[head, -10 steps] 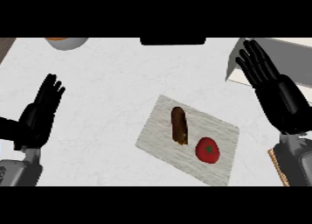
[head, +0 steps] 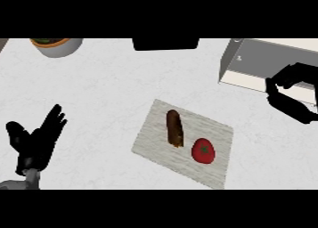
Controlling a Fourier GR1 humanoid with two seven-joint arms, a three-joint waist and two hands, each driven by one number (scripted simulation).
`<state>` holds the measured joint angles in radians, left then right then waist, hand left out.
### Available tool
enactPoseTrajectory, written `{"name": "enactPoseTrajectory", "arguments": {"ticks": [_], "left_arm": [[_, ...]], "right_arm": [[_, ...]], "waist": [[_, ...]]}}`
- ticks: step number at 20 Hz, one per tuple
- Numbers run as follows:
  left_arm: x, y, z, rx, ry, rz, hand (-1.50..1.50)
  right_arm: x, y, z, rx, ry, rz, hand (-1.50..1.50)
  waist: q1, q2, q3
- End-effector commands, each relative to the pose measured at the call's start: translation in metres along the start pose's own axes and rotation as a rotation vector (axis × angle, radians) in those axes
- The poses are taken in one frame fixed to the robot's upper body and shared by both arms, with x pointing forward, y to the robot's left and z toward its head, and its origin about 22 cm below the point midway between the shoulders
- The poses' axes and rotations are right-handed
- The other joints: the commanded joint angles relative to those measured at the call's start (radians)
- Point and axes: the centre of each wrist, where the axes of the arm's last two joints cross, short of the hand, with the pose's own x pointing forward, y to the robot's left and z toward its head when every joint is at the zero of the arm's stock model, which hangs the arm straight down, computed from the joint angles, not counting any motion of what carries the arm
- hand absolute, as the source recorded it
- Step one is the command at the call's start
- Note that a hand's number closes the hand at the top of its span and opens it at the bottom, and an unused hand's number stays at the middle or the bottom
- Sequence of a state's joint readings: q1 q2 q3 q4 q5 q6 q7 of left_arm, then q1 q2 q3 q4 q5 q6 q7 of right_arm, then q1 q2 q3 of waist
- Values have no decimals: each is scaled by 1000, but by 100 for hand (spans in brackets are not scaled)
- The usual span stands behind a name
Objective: Pick the sweet potato from the placemat and place it in the tiered shelf
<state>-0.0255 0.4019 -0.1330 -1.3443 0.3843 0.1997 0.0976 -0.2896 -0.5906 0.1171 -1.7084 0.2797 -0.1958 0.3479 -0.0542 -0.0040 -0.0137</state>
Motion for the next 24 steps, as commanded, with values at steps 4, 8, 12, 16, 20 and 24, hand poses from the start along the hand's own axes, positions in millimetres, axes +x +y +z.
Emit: {"name": "enactPoseTrajectory", "arguments": {"ticks": [4,8,12,16,20,24], "left_arm": [[-12,-26,1,-39,106,12,0],[-3,-1,5,-54,141,10,0],[6,-17,-5,-52,127,9,0],[-7,-20,-3,-80,131,-16,0],[6,-19,-8,-79,123,-12,0],[-1,-23,-8,-76,146,-3,0]], "right_arm": [[40,33,57,-91,105,190,-150],[74,45,87,90,129,244,-150],[113,42,100,208,157,294,-150],[152,77,97,279,198,359,-150],[156,121,83,287,297,444,-150],[171,149,73,219,347,509,-150]], "waist": [[30,-4,11],[50,-4,11],[52,-1,11],[70,2,9],[73,4,10],[68,3,10]]}}
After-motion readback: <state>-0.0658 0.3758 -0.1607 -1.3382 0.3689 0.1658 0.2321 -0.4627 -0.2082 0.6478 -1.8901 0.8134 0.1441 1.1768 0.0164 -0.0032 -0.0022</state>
